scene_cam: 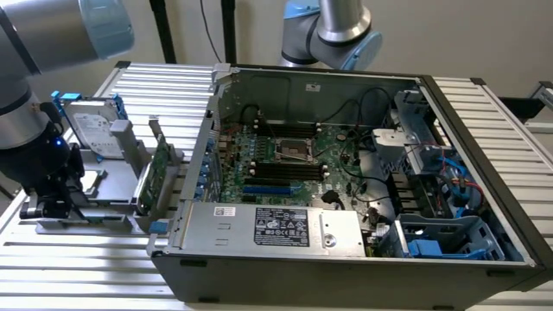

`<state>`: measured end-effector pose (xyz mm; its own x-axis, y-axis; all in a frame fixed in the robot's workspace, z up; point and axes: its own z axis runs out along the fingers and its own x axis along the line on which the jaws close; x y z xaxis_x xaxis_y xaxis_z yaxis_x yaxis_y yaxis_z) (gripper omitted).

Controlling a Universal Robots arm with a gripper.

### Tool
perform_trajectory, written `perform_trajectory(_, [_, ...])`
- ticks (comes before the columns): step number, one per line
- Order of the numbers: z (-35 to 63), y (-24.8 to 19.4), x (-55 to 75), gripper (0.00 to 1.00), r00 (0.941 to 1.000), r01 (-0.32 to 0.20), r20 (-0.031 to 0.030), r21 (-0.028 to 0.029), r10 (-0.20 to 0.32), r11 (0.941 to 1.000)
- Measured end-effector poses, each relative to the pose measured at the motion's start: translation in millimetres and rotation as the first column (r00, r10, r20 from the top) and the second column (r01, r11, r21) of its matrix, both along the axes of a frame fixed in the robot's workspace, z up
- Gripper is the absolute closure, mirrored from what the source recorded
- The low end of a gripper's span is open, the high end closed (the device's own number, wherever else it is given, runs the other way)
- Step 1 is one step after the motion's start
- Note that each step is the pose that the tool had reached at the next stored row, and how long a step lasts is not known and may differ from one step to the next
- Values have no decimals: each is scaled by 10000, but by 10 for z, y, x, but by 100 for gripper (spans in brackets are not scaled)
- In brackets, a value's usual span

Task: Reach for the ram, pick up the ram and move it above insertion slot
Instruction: 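Pick up the ram and move it above insertion slot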

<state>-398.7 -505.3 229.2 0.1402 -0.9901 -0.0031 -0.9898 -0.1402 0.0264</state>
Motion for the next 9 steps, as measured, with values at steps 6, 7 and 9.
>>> perform_trajectory(6, [-110, 0, 0, 64, 10000, 0, 0, 0, 0, 10000])
perform_trajectory(7, [-127, 0, 0, 64, 10000, 0, -1, -1, 0, 10000])
perform_trajectory(9, [-163, 0, 0, 64, 10000, 1, 0, 0, -1, 10000])
